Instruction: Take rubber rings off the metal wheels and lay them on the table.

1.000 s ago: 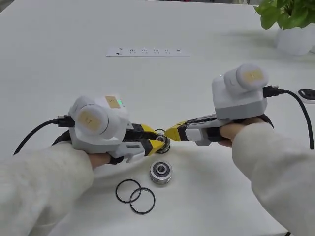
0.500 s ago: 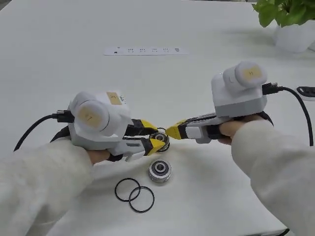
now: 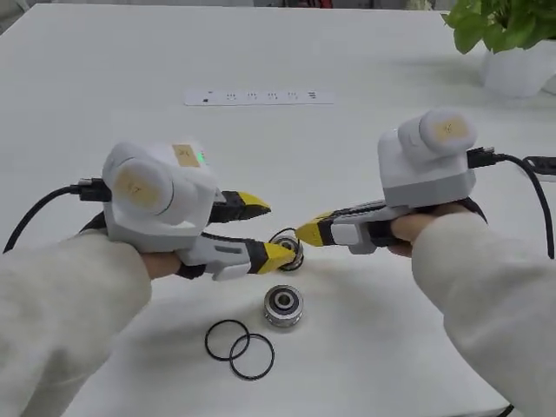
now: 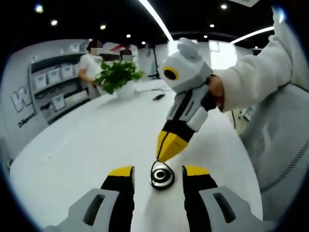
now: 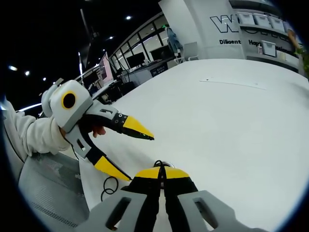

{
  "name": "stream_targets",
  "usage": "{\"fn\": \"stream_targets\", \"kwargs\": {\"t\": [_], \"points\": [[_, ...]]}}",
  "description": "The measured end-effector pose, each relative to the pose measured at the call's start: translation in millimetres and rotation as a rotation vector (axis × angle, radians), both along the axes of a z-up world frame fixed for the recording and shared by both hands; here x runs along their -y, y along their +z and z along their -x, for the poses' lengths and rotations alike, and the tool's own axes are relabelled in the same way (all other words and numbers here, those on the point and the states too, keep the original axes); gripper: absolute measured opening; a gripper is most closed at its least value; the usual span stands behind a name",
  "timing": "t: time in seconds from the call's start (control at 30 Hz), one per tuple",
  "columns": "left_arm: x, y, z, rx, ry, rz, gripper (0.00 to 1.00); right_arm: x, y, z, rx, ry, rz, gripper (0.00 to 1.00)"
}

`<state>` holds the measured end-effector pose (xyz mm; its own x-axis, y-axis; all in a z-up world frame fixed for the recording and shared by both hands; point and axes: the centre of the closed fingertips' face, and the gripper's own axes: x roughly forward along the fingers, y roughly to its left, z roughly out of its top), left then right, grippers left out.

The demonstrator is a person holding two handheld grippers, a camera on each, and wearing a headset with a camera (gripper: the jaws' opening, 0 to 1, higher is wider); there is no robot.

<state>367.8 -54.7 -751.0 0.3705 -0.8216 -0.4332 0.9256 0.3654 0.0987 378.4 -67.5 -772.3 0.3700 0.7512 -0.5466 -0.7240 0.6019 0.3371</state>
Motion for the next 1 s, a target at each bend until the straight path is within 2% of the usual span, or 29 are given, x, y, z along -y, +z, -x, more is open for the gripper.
{"fn": "stream_targets", "kwargs": {"t": [0.13,0.2,0.3,0.43,0.47,0.53,0.6,0.7,0.8,0.87,1.0], "points": [[-5.6,5.0,-0.5,-0.028,0.022,0.027,0.48,0.5,2.8,-0.1,0.004,-0.003,-0.006,0.0],[-7.6,9.6,-0.2,-0.027,0.027,0.037,0.52,0.9,5.2,-0.2,0.008,-0.006,-0.011,0.0],[-10.8,20.2,-2.5,-0.018,0.041,0.059,0.55,1.6,17.7,-4.6,0.016,-0.038,-0.067,0.0],[-15.2,28.8,-3.7,-0.007,0.057,0.071,0.65,3.8,26.5,-7.2,0.02,-0.06,-0.102,0.0],[-16.4,28.8,-3.9,-0.003,0.058,0.063,0.66,3.6,27.5,-7.3,0.019,-0.062,-0.107,0.0],[-21.1,25.9,-3.5,0.006,0.058,0.018,0.66,2.4,29.0,-7.1,0.021,-0.063,-0.111,0.0],[-22.6,27.7,-0.9,0.021,0.051,0.009,0.66,0.9,30.8,-6.6,0.025,-0.061,-0.114,0.0],[-25.4,29.7,4.1,0.022,0.047,0.004,0.68,-1.8,33.7,-5.4,0.027,-0.053,-0.118,0.0],[-30.5,25.9,7.5,0.034,0.047,-0.033,0.74,-4.9,37.0,-4.1,0.031,-0.043,-0.125,0.0],[-33.3,24.6,10.1,0.036,0.038,-0.047,0.75,-6.8,39.0,-3.1,0.035,-0.036,-0.127,0.0],[-38.5,30.5,16.8,0.041,0.03,-0.043,0.75,-9.1,42.9,-1.9,0.04,-0.027,-0.134,0.0]]}}
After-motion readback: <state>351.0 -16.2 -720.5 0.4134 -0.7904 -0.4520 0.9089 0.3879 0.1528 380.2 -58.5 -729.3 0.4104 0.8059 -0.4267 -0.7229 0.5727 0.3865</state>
